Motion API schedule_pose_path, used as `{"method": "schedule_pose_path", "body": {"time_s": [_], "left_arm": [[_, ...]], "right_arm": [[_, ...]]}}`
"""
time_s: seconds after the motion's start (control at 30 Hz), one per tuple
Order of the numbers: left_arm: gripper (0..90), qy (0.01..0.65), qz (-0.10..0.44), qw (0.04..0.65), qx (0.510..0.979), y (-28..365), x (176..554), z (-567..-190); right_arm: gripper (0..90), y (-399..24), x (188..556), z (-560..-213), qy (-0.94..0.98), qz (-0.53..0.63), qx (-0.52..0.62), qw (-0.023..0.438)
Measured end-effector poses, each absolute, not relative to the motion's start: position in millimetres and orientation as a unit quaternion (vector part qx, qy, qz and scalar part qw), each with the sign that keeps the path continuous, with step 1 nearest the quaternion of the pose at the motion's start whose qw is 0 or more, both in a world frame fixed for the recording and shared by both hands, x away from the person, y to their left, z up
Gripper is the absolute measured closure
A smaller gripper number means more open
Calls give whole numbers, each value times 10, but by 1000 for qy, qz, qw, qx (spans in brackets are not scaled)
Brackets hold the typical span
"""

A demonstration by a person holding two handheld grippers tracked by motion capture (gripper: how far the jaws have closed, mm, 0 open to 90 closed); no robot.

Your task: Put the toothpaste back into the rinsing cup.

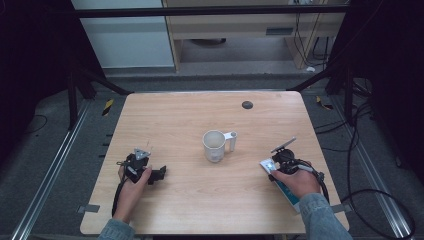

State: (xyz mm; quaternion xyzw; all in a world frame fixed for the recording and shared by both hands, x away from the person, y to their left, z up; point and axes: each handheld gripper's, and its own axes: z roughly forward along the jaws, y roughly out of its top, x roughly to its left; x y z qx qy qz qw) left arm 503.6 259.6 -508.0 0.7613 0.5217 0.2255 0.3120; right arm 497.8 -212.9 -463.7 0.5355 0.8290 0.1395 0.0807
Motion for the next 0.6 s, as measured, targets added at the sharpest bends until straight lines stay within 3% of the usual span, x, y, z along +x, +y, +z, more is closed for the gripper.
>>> {"method": "schedule_pose_path", "body": {"time_s": [0.6], "left_arm": [[0, 522, 225, 312, 761, 2594, 5042, -5080]], "right_arm": [[485, -2159, 4988, -4685, 828, 129, 541, 71]]}}
